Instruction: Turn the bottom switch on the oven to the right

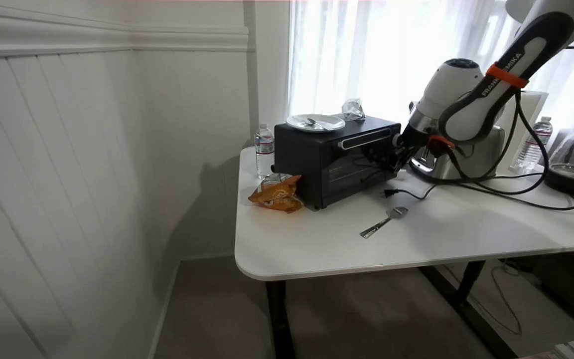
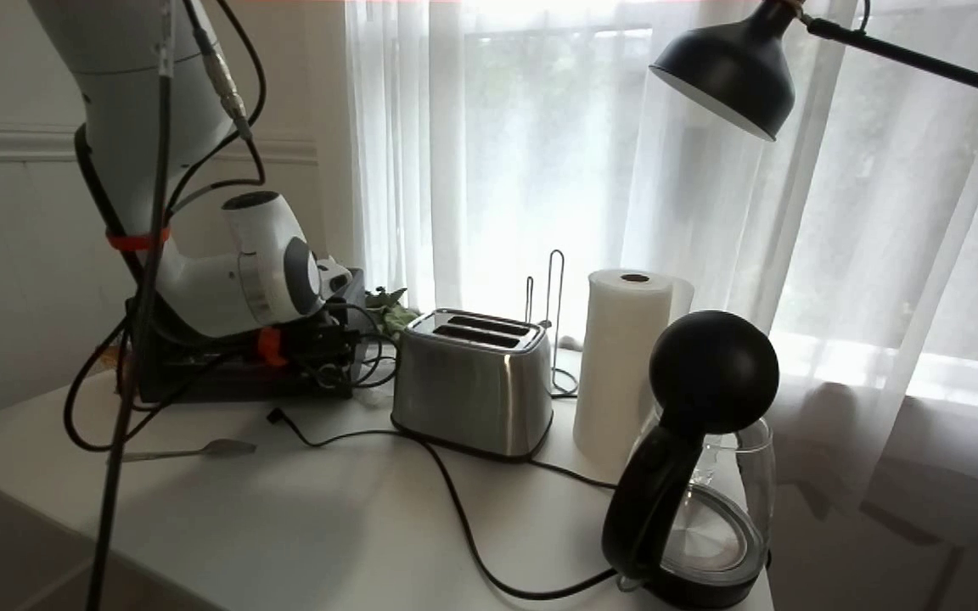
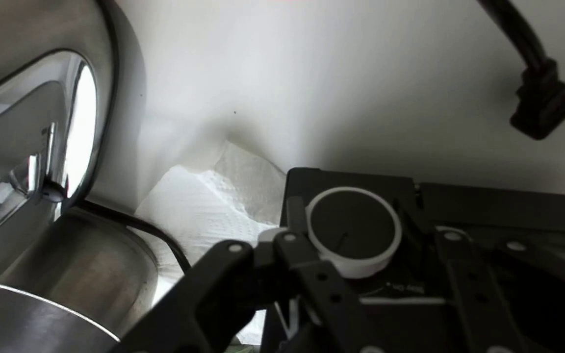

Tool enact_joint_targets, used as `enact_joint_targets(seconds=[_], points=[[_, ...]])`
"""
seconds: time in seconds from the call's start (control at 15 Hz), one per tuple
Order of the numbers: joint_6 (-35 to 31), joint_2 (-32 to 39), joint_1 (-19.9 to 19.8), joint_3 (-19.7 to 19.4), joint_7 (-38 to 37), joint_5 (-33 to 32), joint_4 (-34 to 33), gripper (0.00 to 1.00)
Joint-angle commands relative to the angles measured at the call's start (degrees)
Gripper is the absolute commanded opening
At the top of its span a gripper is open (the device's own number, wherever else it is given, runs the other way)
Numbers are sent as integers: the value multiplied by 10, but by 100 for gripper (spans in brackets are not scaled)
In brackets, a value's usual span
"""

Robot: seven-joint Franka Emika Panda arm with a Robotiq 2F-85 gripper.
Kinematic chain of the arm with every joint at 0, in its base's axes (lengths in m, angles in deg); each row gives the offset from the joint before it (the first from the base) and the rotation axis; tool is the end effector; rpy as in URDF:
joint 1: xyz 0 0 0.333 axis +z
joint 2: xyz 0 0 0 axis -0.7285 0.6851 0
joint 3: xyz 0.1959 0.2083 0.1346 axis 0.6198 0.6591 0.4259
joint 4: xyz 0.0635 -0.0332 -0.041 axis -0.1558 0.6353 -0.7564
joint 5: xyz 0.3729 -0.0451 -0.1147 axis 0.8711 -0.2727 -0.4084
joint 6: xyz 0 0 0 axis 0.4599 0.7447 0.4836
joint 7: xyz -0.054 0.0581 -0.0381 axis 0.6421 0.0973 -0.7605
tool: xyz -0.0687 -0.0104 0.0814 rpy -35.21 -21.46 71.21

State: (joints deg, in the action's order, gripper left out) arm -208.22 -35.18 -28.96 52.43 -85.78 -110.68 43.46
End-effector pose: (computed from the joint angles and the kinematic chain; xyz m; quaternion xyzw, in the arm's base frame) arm 0.5730 0.1703 0.1986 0.9506 0.2300 0.2063 0.0304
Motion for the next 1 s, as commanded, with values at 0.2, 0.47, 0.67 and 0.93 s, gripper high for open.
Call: enact_joint_targets(seconds=[0.2, 0.47, 0.67, 0.93], points=[[53, 5, -214, 222, 159, 190, -7, 22], [102, 33, -308, 309, 229, 287, -31, 22], [135, 56, -357, 353, 279, 349, -49, 22], [172, 88, -405, 394, 346, 416, -70, 22]])
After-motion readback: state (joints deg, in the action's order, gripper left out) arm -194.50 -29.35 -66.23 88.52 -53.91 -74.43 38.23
